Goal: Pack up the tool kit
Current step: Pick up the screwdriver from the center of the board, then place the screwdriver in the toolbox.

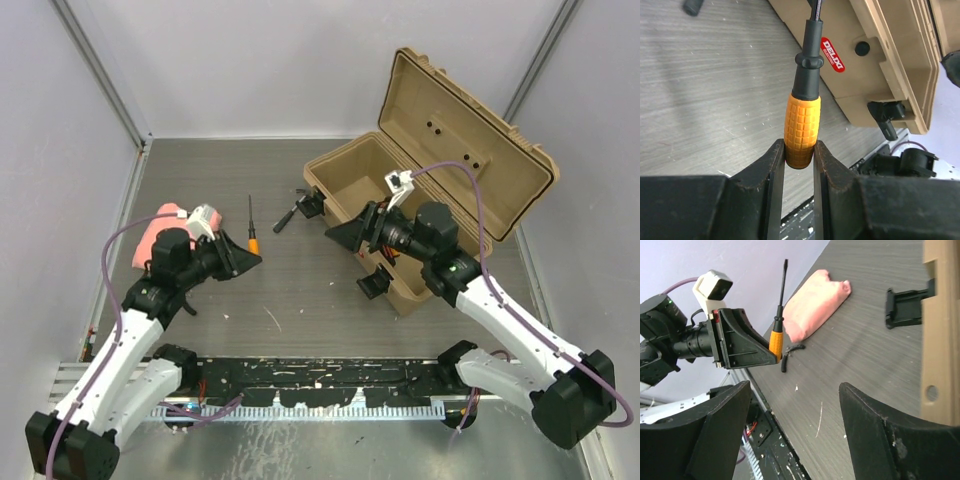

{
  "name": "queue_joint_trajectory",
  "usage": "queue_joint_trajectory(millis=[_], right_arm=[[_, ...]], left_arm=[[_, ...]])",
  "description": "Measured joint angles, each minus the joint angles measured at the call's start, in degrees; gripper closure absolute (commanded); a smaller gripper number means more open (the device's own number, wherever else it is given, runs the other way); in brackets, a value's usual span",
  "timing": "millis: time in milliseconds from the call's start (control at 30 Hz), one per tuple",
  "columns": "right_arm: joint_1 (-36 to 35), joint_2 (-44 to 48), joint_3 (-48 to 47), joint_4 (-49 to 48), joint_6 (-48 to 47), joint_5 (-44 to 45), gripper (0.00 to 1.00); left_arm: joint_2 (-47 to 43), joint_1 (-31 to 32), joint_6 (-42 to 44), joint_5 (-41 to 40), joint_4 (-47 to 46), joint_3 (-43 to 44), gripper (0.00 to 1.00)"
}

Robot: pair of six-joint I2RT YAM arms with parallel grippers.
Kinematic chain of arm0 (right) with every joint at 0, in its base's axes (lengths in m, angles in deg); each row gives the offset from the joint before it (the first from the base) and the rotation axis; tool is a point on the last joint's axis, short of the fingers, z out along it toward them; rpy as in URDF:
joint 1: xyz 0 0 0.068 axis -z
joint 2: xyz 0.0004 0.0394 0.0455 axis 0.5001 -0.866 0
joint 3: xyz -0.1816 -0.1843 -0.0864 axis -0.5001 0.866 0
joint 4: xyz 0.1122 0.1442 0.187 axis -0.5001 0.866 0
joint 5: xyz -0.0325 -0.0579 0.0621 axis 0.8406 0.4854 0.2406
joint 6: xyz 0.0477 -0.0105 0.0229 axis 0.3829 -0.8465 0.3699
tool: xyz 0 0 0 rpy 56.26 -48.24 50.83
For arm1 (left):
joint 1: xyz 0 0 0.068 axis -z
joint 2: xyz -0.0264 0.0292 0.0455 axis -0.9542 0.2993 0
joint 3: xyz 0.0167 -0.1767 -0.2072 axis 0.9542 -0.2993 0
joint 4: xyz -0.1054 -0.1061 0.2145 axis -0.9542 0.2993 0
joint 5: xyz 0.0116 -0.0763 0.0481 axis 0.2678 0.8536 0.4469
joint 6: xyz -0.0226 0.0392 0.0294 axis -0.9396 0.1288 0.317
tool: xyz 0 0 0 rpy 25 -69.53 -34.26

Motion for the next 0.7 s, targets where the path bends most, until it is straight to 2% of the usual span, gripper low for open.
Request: queue_joint_trajectory(millis=[233,500,700], right_arm=[[-7.50,-3.96,0.00,-3.23,-0.11,1.22,0.24],[-11.15,-8.04,-0.33,-7.13,1.31,0.96,0.24],[-14.86,-9.75,-2.99,-6.99,0.59,1.44,0.24]], left_arm=[[-9.20,0.00,-4.52,3.19,-0.02,-5.73,1.00],[-17.44,0.00,-7.52,7.06,-0.04,-9.31,1.00],[-19.15,0.00,-13.68,10.86,-7.26,-12.55,1.00]])
